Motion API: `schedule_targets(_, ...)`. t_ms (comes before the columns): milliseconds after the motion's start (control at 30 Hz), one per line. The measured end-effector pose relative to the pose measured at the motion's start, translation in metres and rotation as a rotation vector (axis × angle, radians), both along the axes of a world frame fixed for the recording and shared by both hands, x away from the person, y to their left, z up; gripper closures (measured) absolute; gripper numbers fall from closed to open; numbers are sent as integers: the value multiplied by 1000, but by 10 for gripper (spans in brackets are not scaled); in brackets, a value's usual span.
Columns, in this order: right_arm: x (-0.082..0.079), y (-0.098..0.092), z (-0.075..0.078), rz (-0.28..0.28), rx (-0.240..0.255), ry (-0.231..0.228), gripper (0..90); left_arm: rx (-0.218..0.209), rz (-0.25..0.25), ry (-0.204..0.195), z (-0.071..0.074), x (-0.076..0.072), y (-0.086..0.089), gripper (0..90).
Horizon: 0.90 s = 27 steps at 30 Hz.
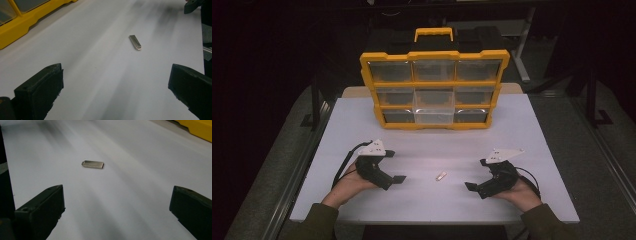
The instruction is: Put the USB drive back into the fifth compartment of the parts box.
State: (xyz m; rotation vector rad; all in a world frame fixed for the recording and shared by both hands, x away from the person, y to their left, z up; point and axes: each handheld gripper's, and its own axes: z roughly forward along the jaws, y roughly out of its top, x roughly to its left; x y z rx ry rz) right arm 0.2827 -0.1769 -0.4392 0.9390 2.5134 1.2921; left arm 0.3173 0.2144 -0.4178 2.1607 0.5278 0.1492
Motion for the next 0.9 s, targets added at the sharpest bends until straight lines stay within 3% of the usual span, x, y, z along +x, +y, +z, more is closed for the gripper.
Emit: schedule_targets(900,0,0,1,5,0,-2,0,-17,-37,6,1,4,-24,0)
